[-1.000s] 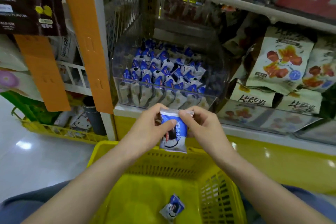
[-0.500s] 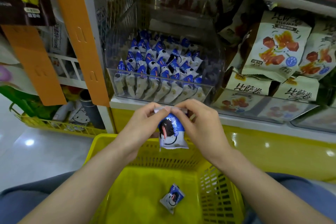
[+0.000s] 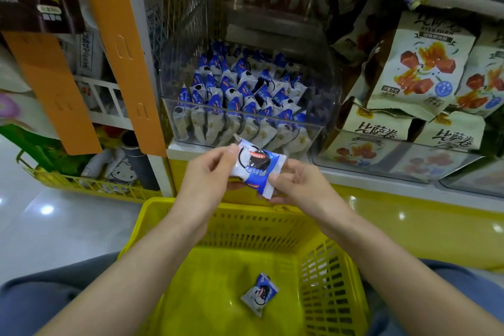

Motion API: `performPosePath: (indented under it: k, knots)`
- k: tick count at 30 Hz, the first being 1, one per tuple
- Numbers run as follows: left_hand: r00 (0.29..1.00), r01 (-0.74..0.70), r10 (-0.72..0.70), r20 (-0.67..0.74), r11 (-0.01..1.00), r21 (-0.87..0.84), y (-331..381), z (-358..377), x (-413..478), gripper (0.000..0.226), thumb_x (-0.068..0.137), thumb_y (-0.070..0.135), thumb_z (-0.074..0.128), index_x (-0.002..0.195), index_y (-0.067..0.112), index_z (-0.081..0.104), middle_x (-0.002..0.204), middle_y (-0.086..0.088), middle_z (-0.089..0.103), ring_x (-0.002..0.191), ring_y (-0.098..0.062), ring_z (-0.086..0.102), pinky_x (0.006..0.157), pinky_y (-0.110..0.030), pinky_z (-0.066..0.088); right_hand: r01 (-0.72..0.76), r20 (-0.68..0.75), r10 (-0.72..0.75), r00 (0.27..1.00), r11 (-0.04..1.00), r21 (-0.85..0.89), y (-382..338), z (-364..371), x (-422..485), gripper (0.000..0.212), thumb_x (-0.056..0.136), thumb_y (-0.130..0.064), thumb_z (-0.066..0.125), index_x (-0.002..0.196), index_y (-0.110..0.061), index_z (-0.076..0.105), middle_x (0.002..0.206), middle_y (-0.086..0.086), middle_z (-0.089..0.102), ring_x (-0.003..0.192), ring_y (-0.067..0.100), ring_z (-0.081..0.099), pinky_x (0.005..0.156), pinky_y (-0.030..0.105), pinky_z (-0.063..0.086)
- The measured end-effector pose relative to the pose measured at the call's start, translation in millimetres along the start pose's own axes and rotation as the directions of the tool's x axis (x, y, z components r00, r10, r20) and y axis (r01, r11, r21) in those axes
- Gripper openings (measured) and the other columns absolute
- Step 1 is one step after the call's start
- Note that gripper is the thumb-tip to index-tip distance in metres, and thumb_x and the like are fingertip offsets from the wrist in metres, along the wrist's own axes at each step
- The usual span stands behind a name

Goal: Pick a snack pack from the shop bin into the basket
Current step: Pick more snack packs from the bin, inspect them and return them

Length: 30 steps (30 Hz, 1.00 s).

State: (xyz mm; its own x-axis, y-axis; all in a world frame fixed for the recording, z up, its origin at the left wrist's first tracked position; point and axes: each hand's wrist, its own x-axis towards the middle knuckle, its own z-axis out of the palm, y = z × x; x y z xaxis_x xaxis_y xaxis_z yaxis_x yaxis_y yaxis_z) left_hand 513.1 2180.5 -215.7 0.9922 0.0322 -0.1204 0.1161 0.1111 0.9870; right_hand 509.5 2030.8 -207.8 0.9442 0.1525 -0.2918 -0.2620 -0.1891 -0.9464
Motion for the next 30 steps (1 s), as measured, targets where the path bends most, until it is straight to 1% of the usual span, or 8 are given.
performPosePath:
  k: [3,5,9,16,20,24,27,30]
  knots:
    - [0.999,0.037,-0.037,0.011,0.998,0.047,-2,-4,4,0.033,0.098,0.027,0.041,0.086,0.013,0.069,0.085,-0.006,0.074,0.081,-0.016,0.069,0.068,-0.026,0.058,-0.038,0.089,0.047,0.995,0.994,-0.101,-1,-4,-2,0.02,0.093,-0.003,0.05,0.112,-0.003,0.056,0.093,0.018,0.068,0.07,0.01,0.062,0.067,0.017,0.053]
    - [0.998,-0.063,0.065,-0.004,0.98,0.191,-4,-5,5,0.034,0.097,0.025,0.043,0.082,0.005,0.068,0.082,-0.015,0.072,0.077,-0.022,0.065,0.072,-0.036,0.055,-0.001,0.118,0.025,0.993,0.98,-0.198,-1,-5,-3,0.03,0.088,-0.002,0.058,0.118,-0.003,0.053,0.106,0.016,0.067,0.083,0.012,0.061,0.073,0.015,0.051]
    - [0.952,-0.302,0.282,0.118,0.803,0.513,-6,-4,2,0.035,0.094,0.021,0.05,0.06,0.016,0.056,0.049,0.006,0.051,0.051,-0.004,0.039,0.048,-0.017,0.033,0.143,0.089,-0.121,0.989,0.94,-0.309,-1,2,-3,0.036,0.082,-0.013,0.068,0.113,-0.018,0.052,0.109,-0.003,0.062,0.1,0.011,0.059,0.087,0.018,0.046]
    - [0.995,-0.088,0.078,0.055,0.973,0.213,-3,-1,3,0.013,0.092,0.017,0.054,0.086,0.013,0.064,0.08,-0.004,0.07,0.069,-0.009,0.067,0.063,-0.025,0.055,0.109,-0.028,-0.116,0.993,0.977,-0.181,1,2,0,0.023,0.086,-0.02,0.064,0.106,-0.015,0.056,0.107,0.005,0.067,0.099,0.023,0.064,0.083,0.03,0.051]
    - [0.981,-0.188,0.159,0.115,0.93,0.315,-3,-2,2,0.017,0.091,0.017,0.055,0.076,0.013,0.061,0.07,-0.009,0.064,0.071,-0.023,0.059,0.072,-0.047,0.049,0.226,-0.084,-0.252,0.964,0.945,-0.237,5,6,2,0.012,0.089,-0.023,0.059,0.097,-0.025,0.051,0.091,-0.011,0.061,0.086,0.003,0.061,0.081,0.026,0.051]
    - [0.967,-0.242,0.19,0.168,0.889,0.389,-6,2,0,0.018,0.09,0.02,0.055,0.076,0.012,0.061,0.073,-0.023,0.06,0.068,-0.032,0.053,0.069,-0.05,0.045,0.305,-0.11,-0.362,0.926,0.885,-0.351,6,2,3,0.012,0.087,-0.027,0.061,0.076,-0.027,0.059,0.073,-0.01,0.063,0.071,0.0,0.057,0.067,0.022,0.046]
    - [0.974,-0.213,0.167,0.155,0.907,0.363,-7,2,2,0.02,0.09,0.02,0.055,0.073,0.012,0.06,0.07,-0.025,0.056,0.065,-0.021,0.046,0.066,-0.05,0.043,0.411,-0.08,-0.521,0.85,0.75,-0.518,5,3,1,0.011,0.085,-0.025,0.065,0.076,-0.023,0.06,0.072,-0.011,0.06,0.072,0.0,0.055,0.064,0.017,0.045]
    - [0.98,-0.155,0.107,0.165,0.937,0.314,-9,1,5,0.022,0.091,0.018,0.054,0.071,0.011,0.058,0.071,-0.022,0.057,0.068,-0.021,0.049,0.07,-0.052,0.045,0.483,0.058,-0.674,0.736,0.464,-0.743,4,2,-3,0.012,0.087,-0.024,0.062,0.083,-0.013,0.061,0.078,-0.002,0.057,0.073,0.012,0.054,0.063,0.032,0.047]
